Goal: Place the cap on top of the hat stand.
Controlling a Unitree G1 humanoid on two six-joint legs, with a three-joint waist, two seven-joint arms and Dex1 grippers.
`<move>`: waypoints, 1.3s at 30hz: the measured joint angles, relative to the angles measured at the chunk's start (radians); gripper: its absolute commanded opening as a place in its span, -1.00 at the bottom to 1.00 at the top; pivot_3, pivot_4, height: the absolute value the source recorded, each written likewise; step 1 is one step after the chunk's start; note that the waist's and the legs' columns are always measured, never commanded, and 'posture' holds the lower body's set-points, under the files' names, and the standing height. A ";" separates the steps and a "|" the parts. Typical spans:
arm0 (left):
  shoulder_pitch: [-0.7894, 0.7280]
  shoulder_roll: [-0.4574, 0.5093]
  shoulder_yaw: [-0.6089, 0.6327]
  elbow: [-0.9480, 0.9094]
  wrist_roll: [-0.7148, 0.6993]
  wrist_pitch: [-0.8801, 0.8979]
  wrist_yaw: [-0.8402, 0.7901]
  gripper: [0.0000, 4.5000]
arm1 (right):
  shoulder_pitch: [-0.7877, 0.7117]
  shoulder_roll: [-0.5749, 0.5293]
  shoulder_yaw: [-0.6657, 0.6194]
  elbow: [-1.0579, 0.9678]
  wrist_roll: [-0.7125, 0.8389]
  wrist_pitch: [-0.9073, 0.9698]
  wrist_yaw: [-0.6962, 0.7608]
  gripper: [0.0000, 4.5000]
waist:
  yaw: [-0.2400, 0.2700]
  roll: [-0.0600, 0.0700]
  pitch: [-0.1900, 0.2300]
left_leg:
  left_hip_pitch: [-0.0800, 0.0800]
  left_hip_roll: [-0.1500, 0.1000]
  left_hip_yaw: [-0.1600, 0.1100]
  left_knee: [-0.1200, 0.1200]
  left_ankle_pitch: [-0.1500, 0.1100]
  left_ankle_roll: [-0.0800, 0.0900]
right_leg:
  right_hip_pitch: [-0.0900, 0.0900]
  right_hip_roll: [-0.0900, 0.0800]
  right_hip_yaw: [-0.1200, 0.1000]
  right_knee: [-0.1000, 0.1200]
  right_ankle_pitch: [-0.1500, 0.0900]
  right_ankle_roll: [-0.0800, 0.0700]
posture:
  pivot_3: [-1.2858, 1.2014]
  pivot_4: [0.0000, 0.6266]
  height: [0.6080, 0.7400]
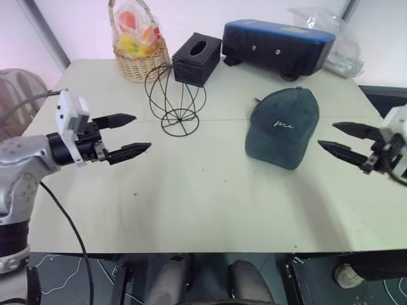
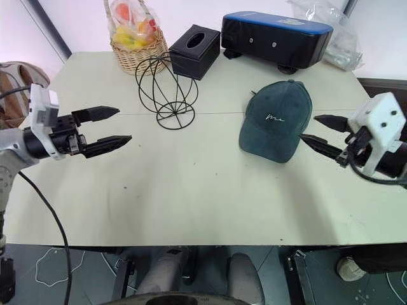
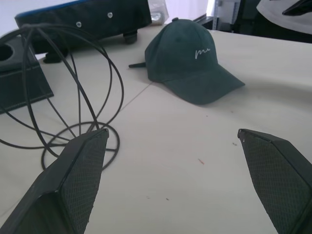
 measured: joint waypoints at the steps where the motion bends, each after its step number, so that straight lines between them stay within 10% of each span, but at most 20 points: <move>1: 0.003 -0.003 -0.006 -0.001 0.002 0.000 0.003 0.99 | 0.010 0.007 0.006 -0.006 -0.010 -0.015 -0.002 0.08 | 0.000 0.000 0.000 | 0.000 0.000 0.000 0.000 0.000 0.000 | 0.000 0.000 0.000 0.000 0.000 0.000 | 0.03 -0.52 1.00; 21: 0.078 -0.052 -0.023 -0.056 0.023 -0.034 0.040 0.99 | 0.282 0.210 0.105 -0.044 -0.364 -0.530 -0.080 0.08 | -0.001 0.000 0.000 | 0.002 0.000 0.000 0.000 0.000 0.000 | 0.004 0.001 0.000 0.000 0.000 0.000 | 0.03 -0.52 1.00; 39: 0.080 0.015 0.045 -0.065 0.022 -0.033 0.054 0.99 | 0.196 0.212 0.256 0.139 -0.444 -0.738 -0.091 0.08 | 0.001 -0.001 0.000 | 0.002 0.000 -0.001 0.001 0.000 -0.001 | 0.002 0.001 -0.001 0.000 0.000 0.000 | 0.03 -0.52 1.00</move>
